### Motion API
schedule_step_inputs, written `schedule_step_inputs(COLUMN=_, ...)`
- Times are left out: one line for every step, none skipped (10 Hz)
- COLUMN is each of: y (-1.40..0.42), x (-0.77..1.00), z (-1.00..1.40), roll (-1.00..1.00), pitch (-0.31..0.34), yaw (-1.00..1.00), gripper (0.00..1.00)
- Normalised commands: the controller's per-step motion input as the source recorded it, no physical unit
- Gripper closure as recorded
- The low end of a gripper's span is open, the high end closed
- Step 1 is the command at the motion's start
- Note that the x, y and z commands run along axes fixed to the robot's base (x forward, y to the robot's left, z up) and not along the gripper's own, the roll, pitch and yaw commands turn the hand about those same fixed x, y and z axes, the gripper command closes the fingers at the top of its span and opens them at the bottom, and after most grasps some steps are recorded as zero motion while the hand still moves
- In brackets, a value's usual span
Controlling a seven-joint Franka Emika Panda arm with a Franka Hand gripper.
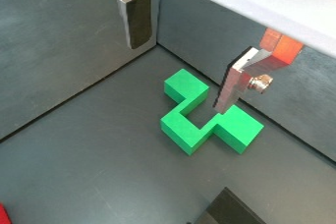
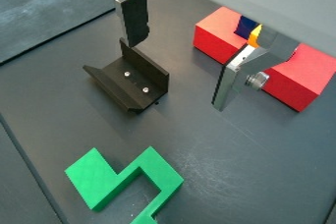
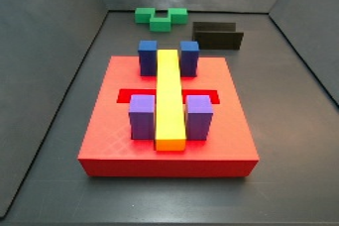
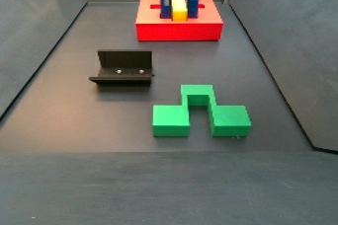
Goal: Pick up the green object. Move up. Place the green object on the fixture. Regrasp the green object. Move to above the board. Insert the green object.
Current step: Pick up the green object.
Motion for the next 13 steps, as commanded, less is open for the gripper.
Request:
schedule_step_inputs(y=0.0, x=0.0, z=-0.07, roll=0.0, pitch=-0.02, yaw=0.01, gripper=0.0)
schedule_step_inputs(y=0.0, x=0.0, z=-0.11, roll=0.01, pitch=-0.02, yaw=0.03, gripper=0.0)
schedule_step_inputs(y=0.01, x=-0.07, z=-0.28, roll=0.07, pitch=-0.047, yaw=0.06, gripper=0.0)
schedule_step_inputs(y=0.5, x=-0.32, z=-0.29, roll=-0.04, pitch=-0.09, yaw=0.0, gripper=0.0)
schedule_step_inputs(y=0.59, x=-0.22, z=-0.33, roll=-0.1, pitch=-0.086, yaw=0.0, gripper=0.0)
schedule_step_inputs(y=0.56, x=-0.05, z=-0.45, roll=-0.14, pitch=-0.099, yaw=0.0, gripper=0.0)
schedule_step_inputs(y=0.24, x=0.0, z=-0.51, roll=-0.02, pitch=-0.091, yaw=0.01, gripper=0.0)
schedule_step_inputs(y=0.0, x=0.02, z=-0.51, roll=0.03, pitch=-0.113, yaw=0.09, gripper=0.0)
schedule_step_inputs(y=0.0, x=0.12, z=-0.51, roll=0.06, pitch=-0.1, yaw=0.13, gripper=0.0)
schedule_step_inputs(y=0.0, x=0.12, z=-0.44, roll=0.06, pitch=-0.073, yaw=0.12, gripper=0.0)
schedule_step_inputs(y=0.0, x=0.19, z=-0.34, roll=0.07, pitch=-0.011, yaw=0.1, gripper=0.0)
schedule_step_inputs(y=0.0, x=0.2, z=-0.23, roll=0.14, pitch=0.0, yaw=0.03, gripper=0.0)
schedule_step_inputs(y=0.0, x=0.3, z=-0.15, roll=0.2, pitch=0.01, yaw=-0.01, gripper=0.0)
